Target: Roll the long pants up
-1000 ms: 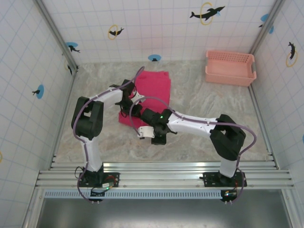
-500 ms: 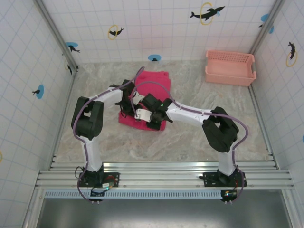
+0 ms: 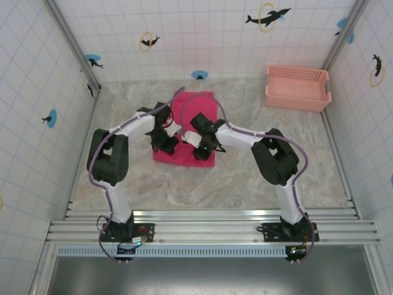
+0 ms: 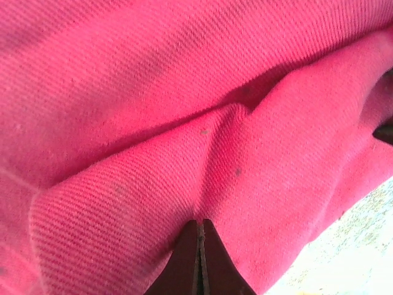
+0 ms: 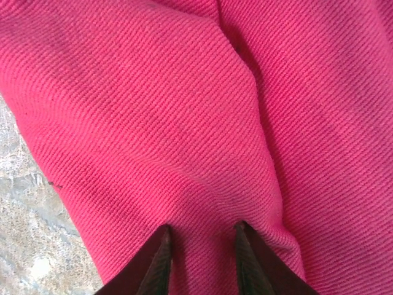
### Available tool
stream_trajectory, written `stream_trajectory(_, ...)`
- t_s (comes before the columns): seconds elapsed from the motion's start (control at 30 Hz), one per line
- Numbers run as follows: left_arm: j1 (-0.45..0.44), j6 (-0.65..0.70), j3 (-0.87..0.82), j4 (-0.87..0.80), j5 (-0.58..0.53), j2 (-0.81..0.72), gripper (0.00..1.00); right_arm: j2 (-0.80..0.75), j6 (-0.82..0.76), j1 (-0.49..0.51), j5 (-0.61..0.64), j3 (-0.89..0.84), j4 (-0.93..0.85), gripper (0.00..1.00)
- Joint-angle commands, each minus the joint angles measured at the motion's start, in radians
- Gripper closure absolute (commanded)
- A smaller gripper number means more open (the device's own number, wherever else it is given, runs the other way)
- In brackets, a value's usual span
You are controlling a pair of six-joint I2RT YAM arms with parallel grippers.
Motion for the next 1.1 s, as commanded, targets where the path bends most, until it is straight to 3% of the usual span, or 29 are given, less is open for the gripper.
stream_trajectory(0.0, 0.02, 0.036, -0.009, -0.071, -0.056, -0.001, 0.96, -0.061, -0.027, 0.001, 0.109, -0.117, 0.046, 0.61)
stream_trajectory(0.17, 0.021, 0.039, -0.004, -0.071, -0.049, 0.026, 0.97, -0.268, -0.176, 0.107, 0.261, -0.271, 0.127, 0.51)
stream_trajectory(0.27, 0.022, 0.042, -0.005, -0.07, -0.047, 0.024, 0.97, -0.31, -0.222, 0.153, 0.304, -0.308, 0.117, 0.46)
stream_trajectory(0.5, 0.026, 0.05, -0.004, -0.076, -0.043, 0.019, 0.97, -0.276, -0.25, 0.211, 0.324, -0.339, 0.129, 0.45)
stream_trajectory(0.77, 0.027, 0.074, -0.004, -0.095, -0.044, 0.027, 0.97, -0.126, -0.316, 0.234, 0.368, -0.256, 0.154, 0.47)
stream_trajectory(0.97, 0.028, 0.079, -0.004, -0.098, -0.033, 0.031, 0.98, -0.027, -0.368, 0.264, 0.465, -0.209, 0.185, 0.53)
stream_trajectory(1.03, 0.028, 0.082, -0.004, -0.1, -0.034, 0.031, 0.98, -0.003, -0.384, 0.265, 0.479, -0.194, 0.188, 0.61)
stream_trajectory(1.07, 0.028, 0.083, -0.004, -0.101, -0.035, 0.028, 0.98, 0.014, -0.392, 0.265, 0.495, -0.18, 0.185, 0.7)
